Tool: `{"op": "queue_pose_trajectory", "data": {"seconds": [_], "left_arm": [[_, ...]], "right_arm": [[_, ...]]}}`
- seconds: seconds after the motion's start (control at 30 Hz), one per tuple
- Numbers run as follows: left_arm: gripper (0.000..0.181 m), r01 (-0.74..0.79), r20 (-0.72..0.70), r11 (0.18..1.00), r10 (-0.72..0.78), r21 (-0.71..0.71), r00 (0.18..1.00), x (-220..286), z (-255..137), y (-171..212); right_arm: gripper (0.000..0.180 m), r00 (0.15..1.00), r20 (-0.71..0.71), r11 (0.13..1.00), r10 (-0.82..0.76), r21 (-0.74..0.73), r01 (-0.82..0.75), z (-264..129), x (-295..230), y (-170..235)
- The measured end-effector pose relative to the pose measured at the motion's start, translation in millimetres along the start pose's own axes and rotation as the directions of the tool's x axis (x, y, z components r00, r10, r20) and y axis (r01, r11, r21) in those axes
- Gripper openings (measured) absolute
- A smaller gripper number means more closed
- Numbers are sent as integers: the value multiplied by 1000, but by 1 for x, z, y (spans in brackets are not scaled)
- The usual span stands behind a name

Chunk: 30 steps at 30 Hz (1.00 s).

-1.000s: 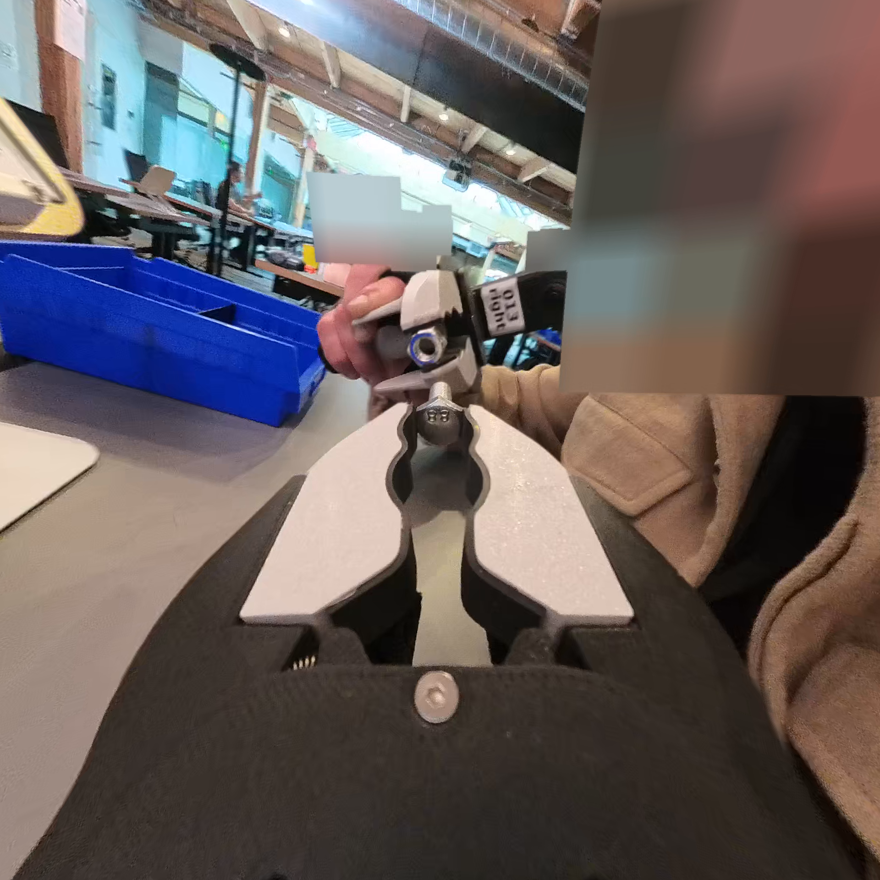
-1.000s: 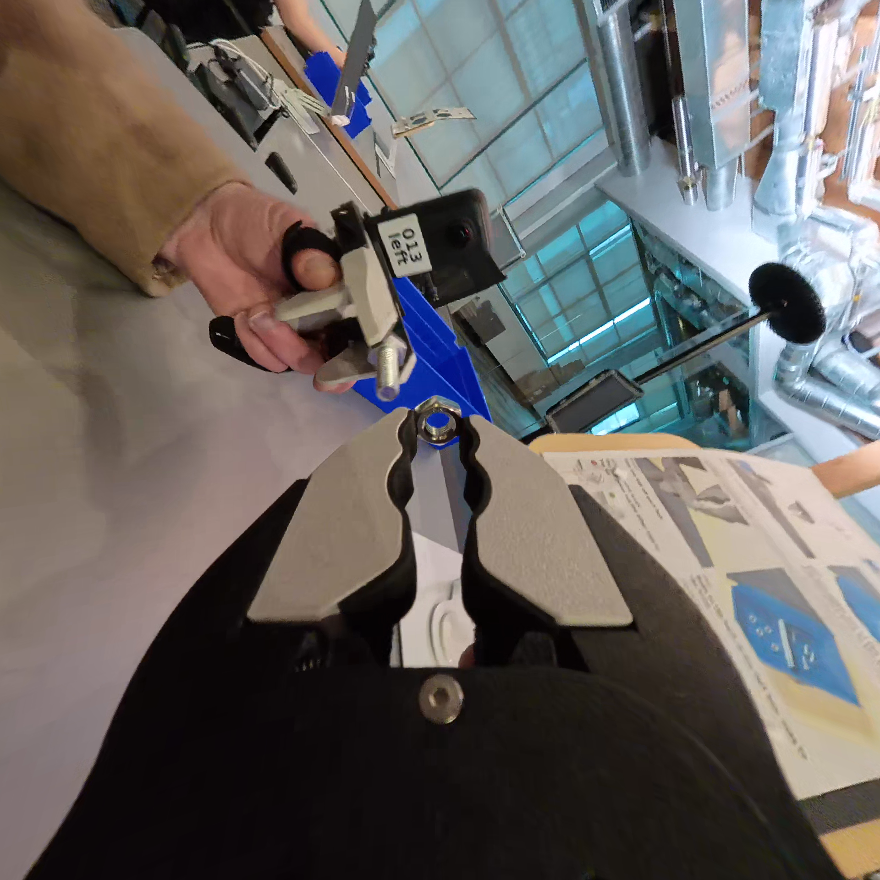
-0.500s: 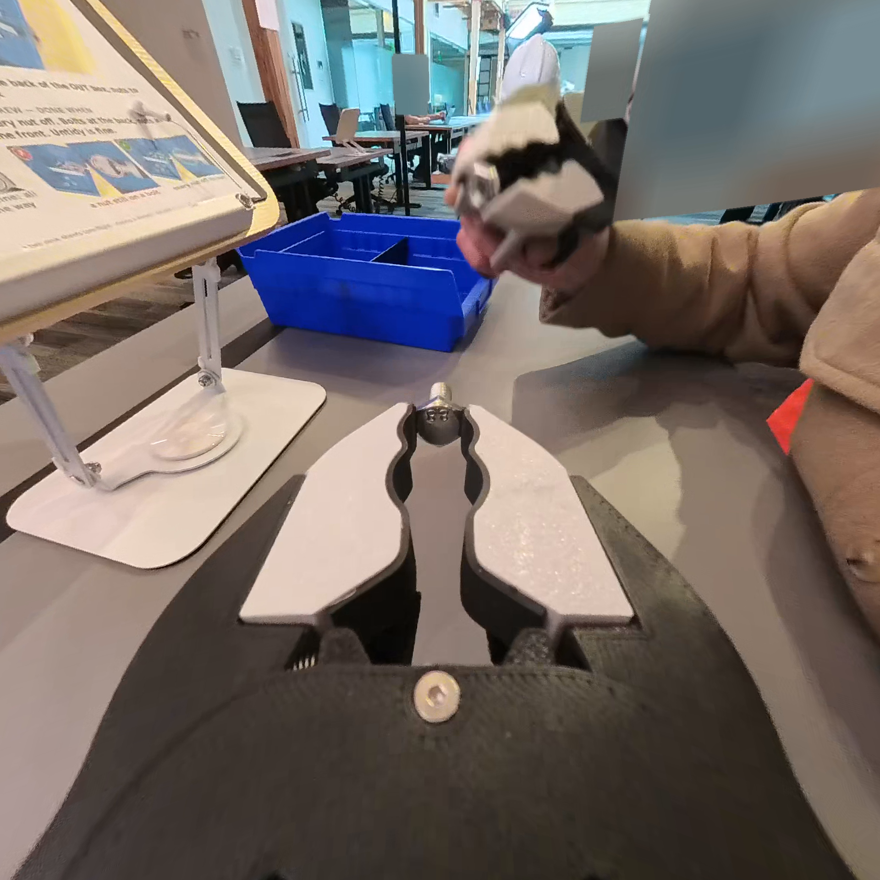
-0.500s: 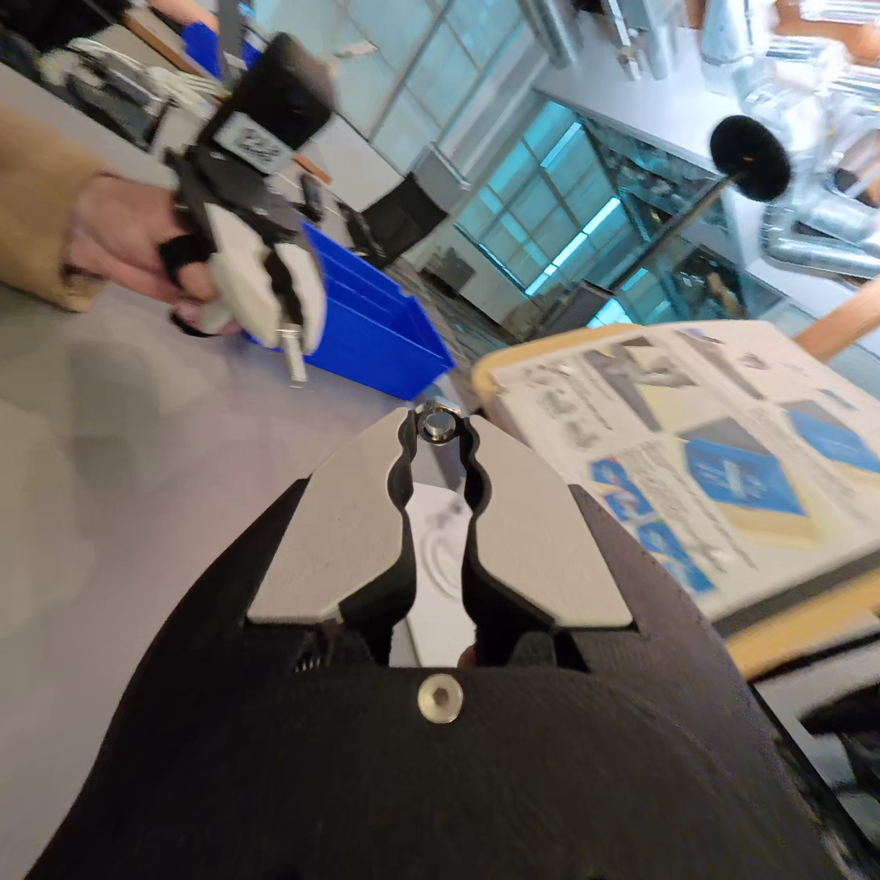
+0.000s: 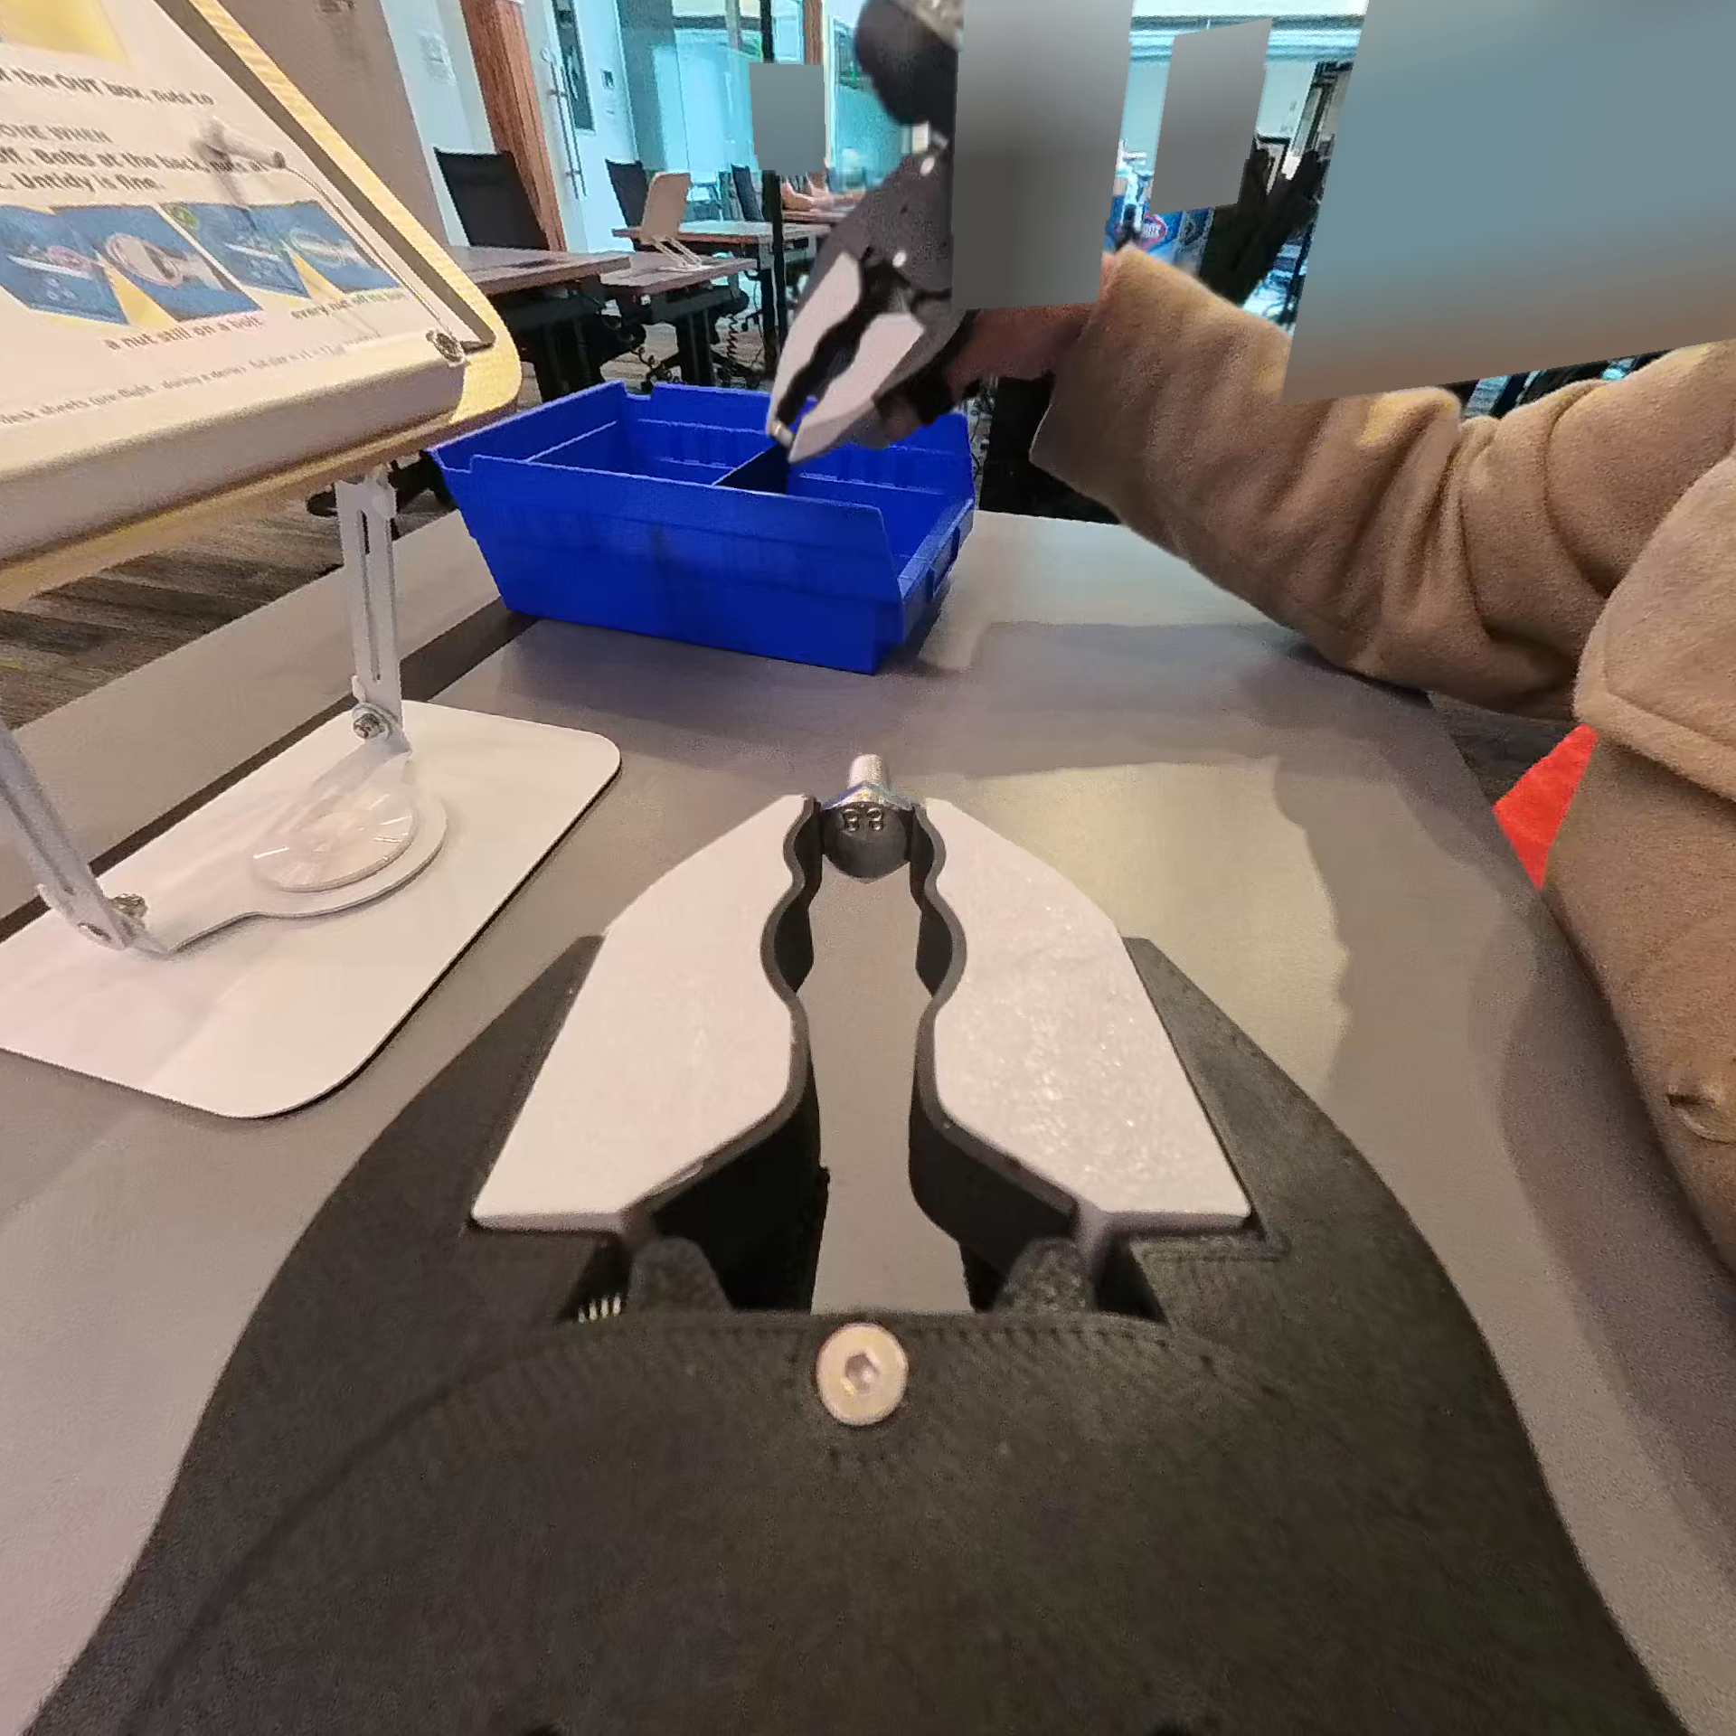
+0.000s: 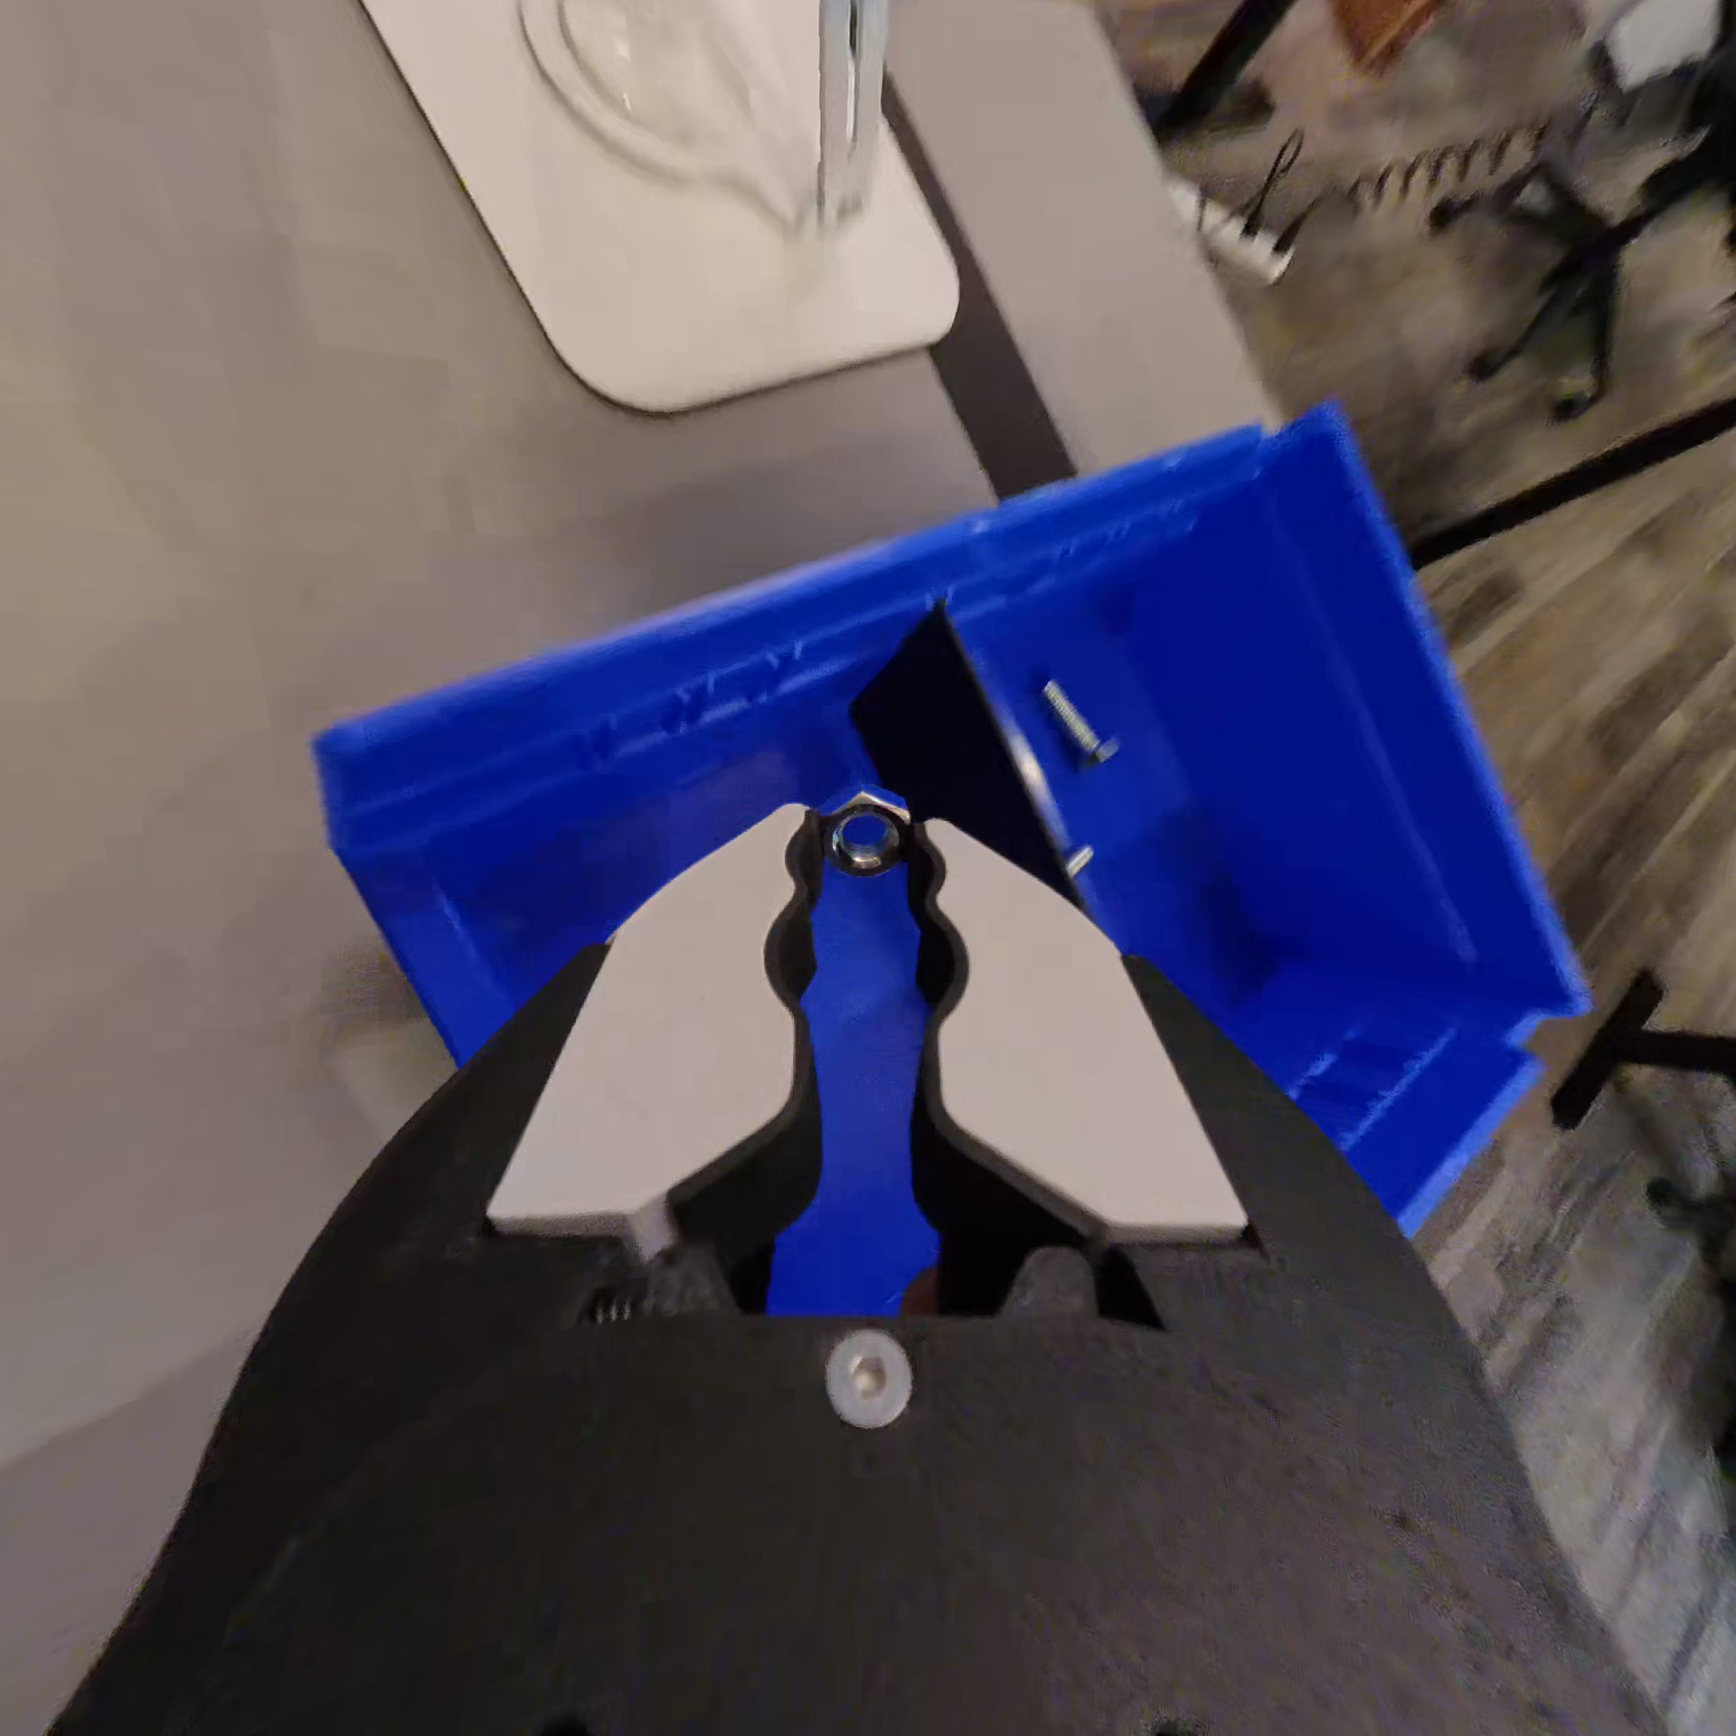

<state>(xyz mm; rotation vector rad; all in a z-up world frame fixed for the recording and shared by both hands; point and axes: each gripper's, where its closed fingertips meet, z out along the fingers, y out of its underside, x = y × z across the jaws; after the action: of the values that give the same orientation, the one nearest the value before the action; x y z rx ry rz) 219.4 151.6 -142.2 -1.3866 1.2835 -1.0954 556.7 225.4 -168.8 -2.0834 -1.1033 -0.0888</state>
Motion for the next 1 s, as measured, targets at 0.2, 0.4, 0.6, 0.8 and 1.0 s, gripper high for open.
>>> {"op": "queue_pose_trajectory", "data": {"seconds": [0.2, 0.4, 0.6, 0.8, 1.0], "left_arm": [[17, 12, -1, 1000, -12, -2, 1000, -1, 0, 2], [17, 27, -10, 1000, -27, -2, 1000, -1, 1, 3], [17, 7, -9, 999, -7, 34, 1000, 1, -1, -4], [17, -68, 13, 997, 68, 42, 998, 5, 0, -11], [17, -120, 21, 993, 119, 13, 993, 12, 5, -12]], "right_arm": [[18, 991, 90, 979, 103, -183, -85, 49, -14, 43], [39, 982, 110, 961, 154, -248, -123, 64, -20, 58], [29, 992, -54, 993, 116, -15, -117, 8, 12, -3], [23, 987, 108, 898, -116, 437, 58, -70, -83, -147], [26, 912, 116, 803, -394, 526, 280, -33, -189, -206]]}}
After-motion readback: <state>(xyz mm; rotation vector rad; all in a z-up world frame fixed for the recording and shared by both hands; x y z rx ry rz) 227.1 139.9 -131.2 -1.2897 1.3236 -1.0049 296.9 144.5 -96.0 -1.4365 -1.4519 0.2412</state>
